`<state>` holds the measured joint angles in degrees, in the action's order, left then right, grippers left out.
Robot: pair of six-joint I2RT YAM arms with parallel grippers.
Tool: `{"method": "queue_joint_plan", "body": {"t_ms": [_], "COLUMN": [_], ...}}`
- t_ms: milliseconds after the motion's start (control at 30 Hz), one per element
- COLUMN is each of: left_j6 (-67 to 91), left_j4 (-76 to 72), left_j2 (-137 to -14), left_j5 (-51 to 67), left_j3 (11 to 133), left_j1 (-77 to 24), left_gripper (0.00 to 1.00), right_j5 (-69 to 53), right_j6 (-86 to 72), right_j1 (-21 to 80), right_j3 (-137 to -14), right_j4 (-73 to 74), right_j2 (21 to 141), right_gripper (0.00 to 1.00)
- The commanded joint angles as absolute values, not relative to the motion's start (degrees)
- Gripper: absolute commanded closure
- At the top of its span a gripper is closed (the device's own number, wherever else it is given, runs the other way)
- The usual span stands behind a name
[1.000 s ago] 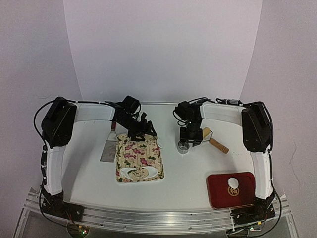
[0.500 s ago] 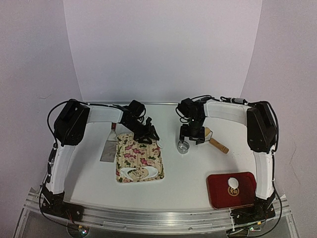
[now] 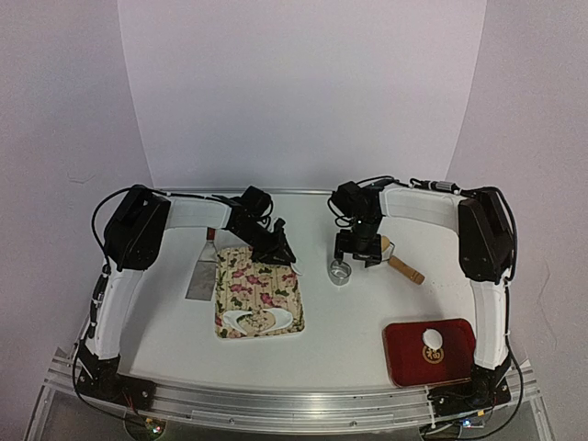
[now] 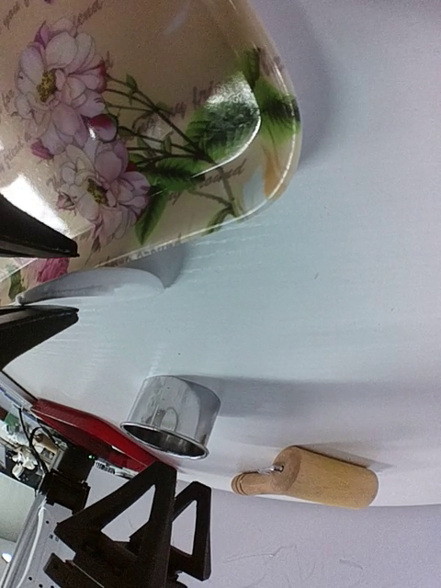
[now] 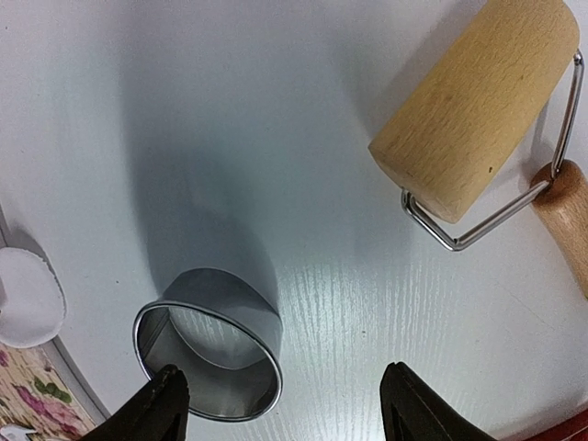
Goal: Roll out the dumpling wrappers from the dough
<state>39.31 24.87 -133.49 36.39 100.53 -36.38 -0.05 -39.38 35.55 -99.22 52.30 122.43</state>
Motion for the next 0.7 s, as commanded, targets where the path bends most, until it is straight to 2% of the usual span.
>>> {"method": "queue_joint_plan", "body": {"t_ms": [0,367,667], "left_j6": [40.1,40.8,41.6], "left_j4": [22.6,17.9,16.5], "left_j2": [-133.3,-129.9,-120.0], "left_j5": [37.1,37.2,34.6], "left_j3": [103.0,99.4,90.7], "left_j1": [-36.6,-36.7,-36.4], "left_gripper": [0.86,0.94,0.94], "right_j5": [0.5,0.5,-1.5], "right_j6": [-38.5,-37.5,-36.8], "right_j1": [35.1,34.8,34.7], "right_j3": [-99.1,-99.4,-101.0], "right_j4": [52.4,52.4,52.4], "right_j2": [120.1,120.4,121.6], "right_gripper": [0.28,0.28,0.28]}}
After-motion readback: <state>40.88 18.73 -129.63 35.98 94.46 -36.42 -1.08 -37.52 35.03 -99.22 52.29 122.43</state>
